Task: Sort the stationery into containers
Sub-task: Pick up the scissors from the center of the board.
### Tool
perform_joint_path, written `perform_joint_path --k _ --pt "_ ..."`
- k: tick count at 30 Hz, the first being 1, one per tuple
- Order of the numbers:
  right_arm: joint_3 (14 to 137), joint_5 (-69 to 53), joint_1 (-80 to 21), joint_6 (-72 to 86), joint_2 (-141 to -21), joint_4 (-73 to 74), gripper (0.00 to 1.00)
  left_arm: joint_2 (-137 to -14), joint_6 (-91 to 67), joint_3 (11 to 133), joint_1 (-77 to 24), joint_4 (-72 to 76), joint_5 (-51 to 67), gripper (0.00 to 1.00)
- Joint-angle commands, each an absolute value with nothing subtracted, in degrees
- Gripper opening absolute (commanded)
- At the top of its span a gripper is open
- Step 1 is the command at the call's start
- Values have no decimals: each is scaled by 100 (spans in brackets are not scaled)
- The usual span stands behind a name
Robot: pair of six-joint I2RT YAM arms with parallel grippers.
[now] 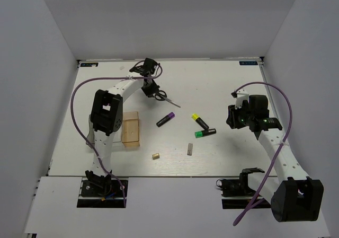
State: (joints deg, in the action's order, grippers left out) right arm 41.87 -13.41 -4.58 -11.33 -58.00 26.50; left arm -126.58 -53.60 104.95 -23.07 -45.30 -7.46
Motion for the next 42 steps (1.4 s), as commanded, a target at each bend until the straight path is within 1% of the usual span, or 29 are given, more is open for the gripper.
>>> perform_joint_path --k 1,14,16,22,23,25,27,32,35,36,37,42 --pt "4333 -1292 -466 -1134 -5713 2523 39 -12762 -5519 10599 -2355 -4333 -677 32" --pt "4324 -1195 -466 -1134 -5669 2505 39 -13096 -5502 10784 -2408 -4342 -747 32" --pt "4324 -1195 -448 -1142 -5669 2505 39 -13166 -5484 10837 -2417 -4377 -764 33" --pt "4324 -1204 -466 -1125 -5634 2496 39 -13490 -5274 11372 -2443 -4921 -914 33" --pt "4324 -1204 -466 -1116 -5625 2496 39 -13587 -5256 11460 -2443 -5105 -923 35" --pt "4324 -1204 -448 -1108 -5590 2487 39 -13728 -5125 11785 -2443 -5378 -949 37" --pt "4316 -1204 -457 -1090 -5546 2487 39 -13799 -5028 11882 -2435 -5571 -958 37" --pt "4307 -1178 -448 -1055 -5458 2461 39 -13931 -4896 11909 -2417 -5862 -905 38" --pt "4307 -1178 -431 -1028 -5388 2461 39 -13843 -4817 11691 -2443 -5968 -896 36" --pt "4307 -1186 -431 -1020 -5370 2461 39 -13738 -4808 11594 -2443 -5933 -896 33" --pt "4298 -1213 -431 -1011 -5353 2461 39 -13694 -4747 11349 -2435 -5898 -914 33" --pt "4298 -1230 -439 -976 -5274 2470 39 -13439 -4614 10995 -2417 -5941 -1011 30"
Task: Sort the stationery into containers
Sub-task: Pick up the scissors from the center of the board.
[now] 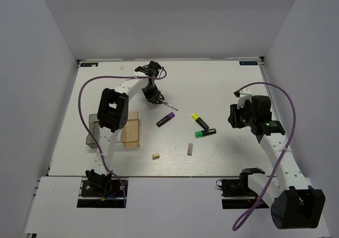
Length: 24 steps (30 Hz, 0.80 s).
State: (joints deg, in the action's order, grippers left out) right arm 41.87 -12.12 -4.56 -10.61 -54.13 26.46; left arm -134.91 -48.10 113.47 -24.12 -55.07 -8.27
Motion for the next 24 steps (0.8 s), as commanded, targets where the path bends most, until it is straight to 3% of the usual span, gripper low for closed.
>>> perform_joint_path --k 1,6,11,17,24 --pt "4298 -1239 -439 -967 -5247 2470 39 -13412 -4588 10856 -2408 -5950 -1019 29" --pt "4307 -1266 -431 -941 -5177 2461 39 -13166 -4579 10293 -2417 -5810 -1098 29" --pt "4298 -1292 -439 -923 -5124 2470 39 -13096 -4623 9959 -2426 -5704 -1134 20" --pt "4307 -1274 -413 -923 -5089 2478 39 -13140 -4623 10001 -2417 -5546 -1011 0" --pt "4254 -1257 -422 -940 -5115 2426 39 -12850 -4465 10484 -2417 -5213 -879 0"
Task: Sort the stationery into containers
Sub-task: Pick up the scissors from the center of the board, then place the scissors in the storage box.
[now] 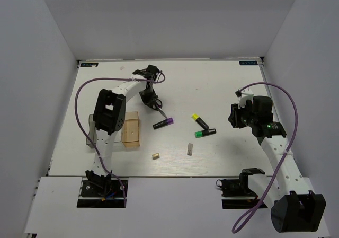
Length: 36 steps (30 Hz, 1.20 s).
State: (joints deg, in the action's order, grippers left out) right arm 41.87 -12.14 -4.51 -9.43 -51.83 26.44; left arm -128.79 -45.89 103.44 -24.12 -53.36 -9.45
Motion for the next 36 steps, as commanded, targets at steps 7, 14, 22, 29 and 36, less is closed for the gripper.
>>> perform_joint_path --k 7,14,22,29,36 --pt "4210 -1283 -422 -958 -5141 2391 39 -12226 -4438 10925 -2373 -4659 -642 0" --pt "4175 -1283 -404 -976 -5150 2364 39 -11332 -4386 10486 -2320 -4070 -624 0" --pt "4175 -1380 -413 -1002 -5142 2373 39 -10012 -3113 10240 -1864 -5061 -1062 0" --pt "4175 -1564 -448 -1028 -5089 2417 39 -8247 -1310 8931 -1161 -5626 -2248 0" --pt "4175 -1722 -431 -976 -4940 2443 39 -7269 -407 7544 -387 -5187 -2188 0"
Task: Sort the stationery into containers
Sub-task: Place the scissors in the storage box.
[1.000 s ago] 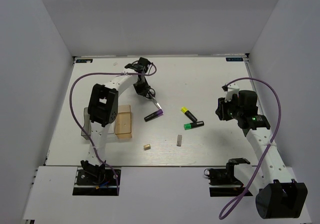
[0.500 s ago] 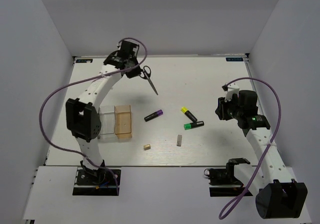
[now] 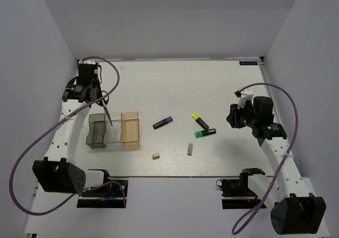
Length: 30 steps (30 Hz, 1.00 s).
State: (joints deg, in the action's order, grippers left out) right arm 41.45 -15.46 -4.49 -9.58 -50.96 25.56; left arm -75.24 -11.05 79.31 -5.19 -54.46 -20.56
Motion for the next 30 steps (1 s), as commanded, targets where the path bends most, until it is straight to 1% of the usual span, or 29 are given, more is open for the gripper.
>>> perform_joint_path --k 1,4,7,15,28,29,30 --pt "4184 -1740 -422 -976 -4913 2443 39 -7147 -317 7419 -378 -5125 -2336 0" --pt "4166 -1758 -422 -967 -4860 2479 39 -7102 -45 6823 -343 -4714 -2740 0" --pt "4140 -1766 -396 -975 -4816 2487 39 -7040 254 6515 -229 -4404 -2952 0" --pt "4131 -1731 -421 -993 -4869 2443 39 -6961 1177 6004 -220 -3507 -3665 0" --pt "4104 -1670 -413 -993 -4913 2417 39 -7251 959 5247 -281 -2786 -3990 0" --pt "4104 -1661 -413 -993 -4904 2434 39 -7303 941 5247 -281 -2760 -4016 6" --pt "4104 -1670 -413 -993 -4922 2435 39 -7321 923 5238 -281 -2760 -4069 6"
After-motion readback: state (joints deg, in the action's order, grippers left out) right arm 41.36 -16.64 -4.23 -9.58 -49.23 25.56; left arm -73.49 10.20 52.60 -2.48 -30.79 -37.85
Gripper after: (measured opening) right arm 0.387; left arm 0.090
